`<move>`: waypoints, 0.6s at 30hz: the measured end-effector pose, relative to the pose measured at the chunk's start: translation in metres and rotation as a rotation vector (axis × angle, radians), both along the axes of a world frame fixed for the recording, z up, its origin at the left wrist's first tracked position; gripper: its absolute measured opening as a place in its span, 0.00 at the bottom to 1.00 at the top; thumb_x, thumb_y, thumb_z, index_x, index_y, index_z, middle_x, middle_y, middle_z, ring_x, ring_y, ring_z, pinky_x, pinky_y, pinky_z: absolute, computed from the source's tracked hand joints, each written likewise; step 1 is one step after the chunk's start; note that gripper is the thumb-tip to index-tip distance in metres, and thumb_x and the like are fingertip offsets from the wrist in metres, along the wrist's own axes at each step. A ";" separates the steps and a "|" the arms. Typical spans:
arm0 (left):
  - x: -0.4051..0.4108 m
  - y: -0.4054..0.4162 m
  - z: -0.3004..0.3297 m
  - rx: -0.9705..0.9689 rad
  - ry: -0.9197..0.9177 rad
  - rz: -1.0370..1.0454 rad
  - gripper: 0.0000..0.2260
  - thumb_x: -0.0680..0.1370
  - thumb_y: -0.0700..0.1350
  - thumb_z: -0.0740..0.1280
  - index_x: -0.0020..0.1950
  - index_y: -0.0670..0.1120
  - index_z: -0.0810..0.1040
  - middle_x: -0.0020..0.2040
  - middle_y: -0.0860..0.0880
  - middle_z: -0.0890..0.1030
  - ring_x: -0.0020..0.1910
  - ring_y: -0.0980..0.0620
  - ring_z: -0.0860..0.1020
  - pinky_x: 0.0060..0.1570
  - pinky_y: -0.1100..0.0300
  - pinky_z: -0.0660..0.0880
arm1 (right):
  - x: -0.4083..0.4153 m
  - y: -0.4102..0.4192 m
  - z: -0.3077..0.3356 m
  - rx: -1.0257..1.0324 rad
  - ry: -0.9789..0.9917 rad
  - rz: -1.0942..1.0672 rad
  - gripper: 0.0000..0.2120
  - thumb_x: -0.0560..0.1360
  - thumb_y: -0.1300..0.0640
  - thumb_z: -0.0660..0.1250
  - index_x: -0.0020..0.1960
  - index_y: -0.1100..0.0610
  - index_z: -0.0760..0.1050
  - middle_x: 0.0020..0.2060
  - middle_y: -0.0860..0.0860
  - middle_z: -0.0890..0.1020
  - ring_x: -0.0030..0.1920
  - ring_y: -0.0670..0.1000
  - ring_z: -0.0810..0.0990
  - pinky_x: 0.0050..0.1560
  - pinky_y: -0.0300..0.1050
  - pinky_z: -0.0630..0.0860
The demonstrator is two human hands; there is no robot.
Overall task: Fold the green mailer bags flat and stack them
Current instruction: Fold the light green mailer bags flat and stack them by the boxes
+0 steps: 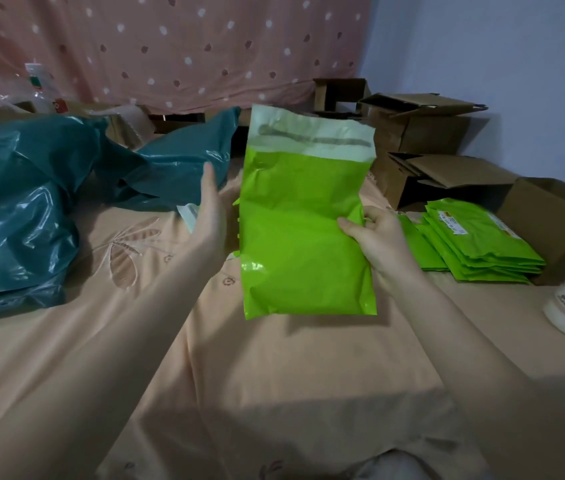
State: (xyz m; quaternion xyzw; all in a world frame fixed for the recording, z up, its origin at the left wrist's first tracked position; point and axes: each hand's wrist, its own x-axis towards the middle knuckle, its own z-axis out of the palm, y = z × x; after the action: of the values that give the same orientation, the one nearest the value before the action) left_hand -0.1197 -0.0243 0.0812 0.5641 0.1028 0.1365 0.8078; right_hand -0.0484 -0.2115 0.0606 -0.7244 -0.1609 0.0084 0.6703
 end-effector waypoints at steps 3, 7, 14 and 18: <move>-0.001 -0.001 -0.019 0.402 0.168 0.067 0.19 0.77 0.65 0.55 0.57 0.55 0.76 0.54 0.50 0.80 0.48 0.51 0.79 0.43 0.55 0.75 | 0.002 -0.006 -0.017 -0.087 0.018 -0.099 0.08 0.73 0.67 0.68 0.46 0.56 0.74 0.51 0.60 0.82 0.45 0.54 0.81 0.55 0.52 0.78; 0.007 -0.004 -0.058 0.674 0.164 0.201 0.19 0.74 0.43 0.70 0.63 0.49 0.70 0.49 0.47 0.75 0.38 0.52 0.73 0.34 0.60 0.71 | -0.003 -0.010 -0.033 -0.296 -0.006 -0.194 0.15 0.71 0.62 0.71 0.56 0.58 0.71 0.53 0.60 0.80 0.53 0.60 0.80 0.57 0.55 0.75; 0.007 -0.008 -0.092 0.981 0.171 0.249 0.27 0.73 0.40 0.71 0.69 0.46 0.63 0.50 0.47 0.77 0.47 0.47 0.77 0.49 0.56 0.72 | -0.013 -0.015 -0.056 -0.757 -0.204 -0.263 0.22 0.73 0.50 0.68 0.62 0.53 0.62 0.53 0.55 0.79 0.54 0.60 0.78 0.46 0.50 0.72; 0.005 -0.004 -0.092 1.141 0.131 0.291 0.21 0.75 0.41 0.68 0.66 0.41 0.68 0.59 0.41 0.75 0.54 0.45 0.75 0.54 0.57 0.68 | -0.009 -0.015 -0.065 -0.892 -0.341 -0.304 0.21 0.73 0.47 0.67 0.61 0.55 0.67 0.55 0.57 0.77 0.56 0.61 0.75 0.51 0.56 0.74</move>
State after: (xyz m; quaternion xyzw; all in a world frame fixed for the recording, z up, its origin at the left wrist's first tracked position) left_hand -0.1149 -0.0280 -0.0106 0.8966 0.1391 0.2448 0.3418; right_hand -0.0576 -0.2265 -0.0041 -0.9467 -0.1416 -0.1401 0.2532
